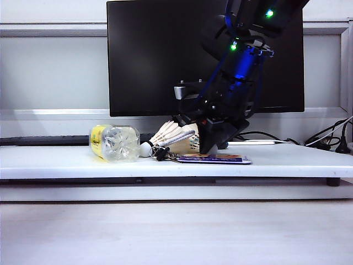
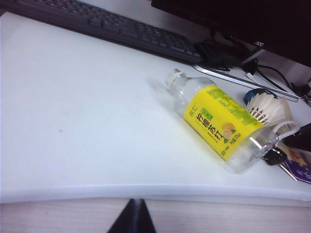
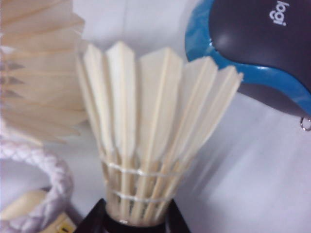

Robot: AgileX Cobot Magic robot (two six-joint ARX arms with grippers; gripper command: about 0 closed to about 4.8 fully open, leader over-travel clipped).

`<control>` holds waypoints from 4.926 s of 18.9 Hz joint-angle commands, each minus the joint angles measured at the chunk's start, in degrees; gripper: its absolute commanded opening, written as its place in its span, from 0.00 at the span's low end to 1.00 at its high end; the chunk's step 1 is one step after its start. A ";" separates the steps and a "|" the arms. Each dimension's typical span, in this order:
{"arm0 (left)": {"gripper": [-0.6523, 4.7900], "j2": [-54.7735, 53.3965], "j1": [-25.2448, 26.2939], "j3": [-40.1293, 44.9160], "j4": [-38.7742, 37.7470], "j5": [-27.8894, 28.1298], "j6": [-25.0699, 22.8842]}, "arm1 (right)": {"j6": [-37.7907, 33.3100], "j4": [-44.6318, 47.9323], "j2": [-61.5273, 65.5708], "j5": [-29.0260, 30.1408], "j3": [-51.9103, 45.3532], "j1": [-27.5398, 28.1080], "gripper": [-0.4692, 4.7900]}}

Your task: Stack the badminton balls on the table vertically.

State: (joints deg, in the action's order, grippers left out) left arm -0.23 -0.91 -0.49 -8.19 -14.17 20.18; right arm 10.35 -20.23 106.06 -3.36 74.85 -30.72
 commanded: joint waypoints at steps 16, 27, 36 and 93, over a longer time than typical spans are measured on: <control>0.11 0.17 -0.07 0.09 -0.96 -1.77 -0.15 | 0.59 -47.84 -2.86 -4.46 25.29 7.19 0.24; 0.11 0.17 -0.09 0.04 -0.92 -4.63 0.15 | 0.55 -59.12 -2.40 7.10 26.58 12.17 0.24; 0.11 0.17 -0.09 0.02 -0.90 -5.60 1.51 | -1.49 -50.38 0.94 17.66 26.58 12.74 0.24; 0.11 0.17 -0.35 -0.02 -0.76 -9.25 2.73 | 18.53 -42.12 6.01 -1.31 30.53 7.80 0.51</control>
State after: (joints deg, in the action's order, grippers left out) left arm -0.23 -1.19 -0.54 -7.79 -22.50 22.79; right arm 15.59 -57.21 112.33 1.89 105.32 -22.68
